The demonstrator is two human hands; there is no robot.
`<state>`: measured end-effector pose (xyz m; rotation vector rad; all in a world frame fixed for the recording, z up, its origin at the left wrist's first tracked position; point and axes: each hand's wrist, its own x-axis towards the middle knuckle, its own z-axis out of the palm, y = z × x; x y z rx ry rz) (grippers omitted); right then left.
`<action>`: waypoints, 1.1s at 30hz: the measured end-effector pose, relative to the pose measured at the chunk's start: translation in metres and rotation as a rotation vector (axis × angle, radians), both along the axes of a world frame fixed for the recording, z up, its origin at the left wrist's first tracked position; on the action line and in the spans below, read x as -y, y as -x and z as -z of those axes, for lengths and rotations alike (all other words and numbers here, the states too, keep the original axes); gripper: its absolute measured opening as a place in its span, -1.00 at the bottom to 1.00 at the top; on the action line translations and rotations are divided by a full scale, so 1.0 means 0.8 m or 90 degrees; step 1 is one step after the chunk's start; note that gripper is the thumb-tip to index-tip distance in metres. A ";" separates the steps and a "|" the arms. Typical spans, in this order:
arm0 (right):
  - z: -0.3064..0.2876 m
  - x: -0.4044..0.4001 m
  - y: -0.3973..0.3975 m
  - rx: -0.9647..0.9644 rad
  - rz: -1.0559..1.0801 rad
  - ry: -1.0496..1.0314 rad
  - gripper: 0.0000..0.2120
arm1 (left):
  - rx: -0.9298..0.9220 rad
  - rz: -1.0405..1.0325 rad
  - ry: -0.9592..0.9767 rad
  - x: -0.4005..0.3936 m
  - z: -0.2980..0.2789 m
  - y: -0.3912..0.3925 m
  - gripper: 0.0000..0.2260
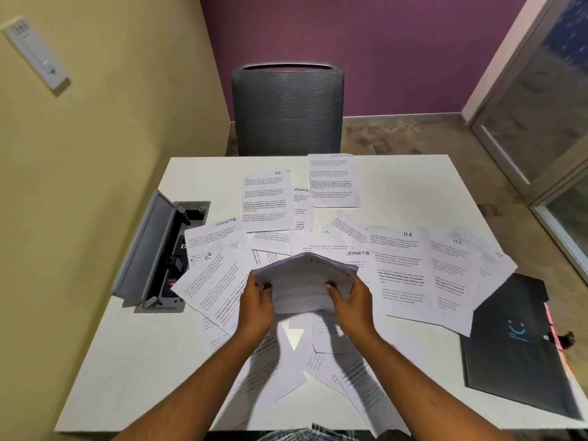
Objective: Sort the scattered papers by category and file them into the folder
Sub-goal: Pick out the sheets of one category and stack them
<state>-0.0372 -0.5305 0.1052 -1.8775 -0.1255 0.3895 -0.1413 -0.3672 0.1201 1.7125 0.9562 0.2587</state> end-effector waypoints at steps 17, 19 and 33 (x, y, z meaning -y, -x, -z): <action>-0.020 -0.005 -0.029 -0.555 0.196 -0.350 -0.44 | 0.095 -0.148 0.400 -0.031 0.009 -0.002 -0.59; -0.021 -0.004 -0.021 -0.548 0.150 -0.366 -0.61 | 0.135 -0.191 0.366 -0.033 -0.001 -0.005 -0.74; -0.041 0.029 -0.080 -0.042 -0.037 -0.044 -0.75 | 0.082 -0.097 -0.020 -0.071 0.004 0.007 -0.57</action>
